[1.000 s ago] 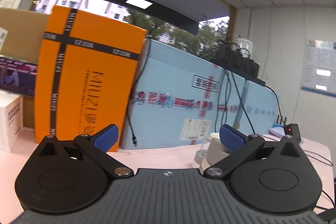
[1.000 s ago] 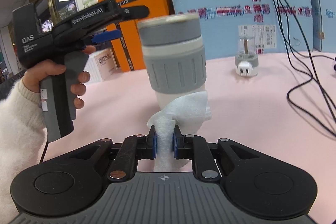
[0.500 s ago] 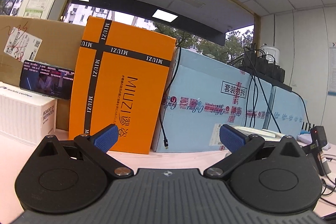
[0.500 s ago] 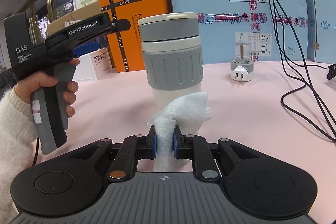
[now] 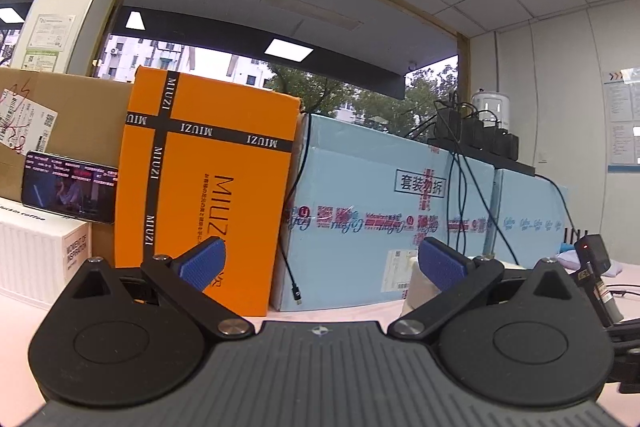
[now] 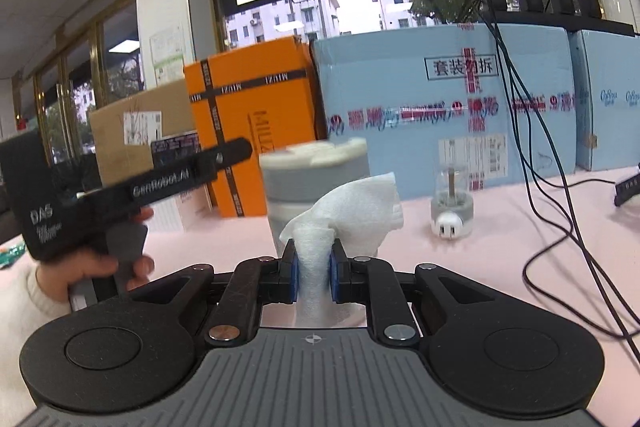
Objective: Clean container
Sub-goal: 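Rub the tissue around the mug's base with the right gripper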
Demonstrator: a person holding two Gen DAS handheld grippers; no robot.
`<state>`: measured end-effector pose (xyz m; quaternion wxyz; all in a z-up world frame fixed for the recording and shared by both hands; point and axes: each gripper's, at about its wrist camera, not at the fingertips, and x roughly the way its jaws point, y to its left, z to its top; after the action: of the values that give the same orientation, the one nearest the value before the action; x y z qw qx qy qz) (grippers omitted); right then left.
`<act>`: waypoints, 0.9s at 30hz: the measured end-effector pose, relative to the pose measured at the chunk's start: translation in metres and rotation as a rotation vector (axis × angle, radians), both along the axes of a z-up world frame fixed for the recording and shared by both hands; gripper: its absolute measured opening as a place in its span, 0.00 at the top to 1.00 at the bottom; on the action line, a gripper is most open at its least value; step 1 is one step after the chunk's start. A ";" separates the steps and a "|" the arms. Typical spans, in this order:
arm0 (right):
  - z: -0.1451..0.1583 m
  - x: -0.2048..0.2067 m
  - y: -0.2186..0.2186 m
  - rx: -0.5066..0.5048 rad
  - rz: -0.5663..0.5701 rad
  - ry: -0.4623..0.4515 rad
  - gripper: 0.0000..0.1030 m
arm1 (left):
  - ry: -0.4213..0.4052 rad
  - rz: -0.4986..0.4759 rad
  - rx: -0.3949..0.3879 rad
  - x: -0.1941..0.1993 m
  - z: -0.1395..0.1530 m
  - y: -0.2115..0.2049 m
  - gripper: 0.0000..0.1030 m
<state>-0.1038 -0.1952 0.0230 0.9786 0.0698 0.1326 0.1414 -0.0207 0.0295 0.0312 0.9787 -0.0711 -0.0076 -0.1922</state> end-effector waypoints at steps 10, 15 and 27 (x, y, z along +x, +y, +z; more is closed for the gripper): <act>-0.020 0.025 0.008 0.002 0.026 0.106 0.87 | 0.042 -0.054 0.044 0.013 0.011 -0.009 0.00; -0.026 0.027 0.010 -0.010 0.038 0.137 0.87 | 0.049 -0.084 0.061 0.012 0.011 -0.012 0.00; 0.001 0.013 0.004 0.063 0.029 -0.011 0.87 | 0.062 -0.109 0.044 0.012 0.008 -0.011 0.00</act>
<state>-0.0909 -0.1911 0.0242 0.9744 0.0979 0.1238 0.1598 -0.0086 0.0182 0.0387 0.9679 -0.0558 0.0309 -0.2431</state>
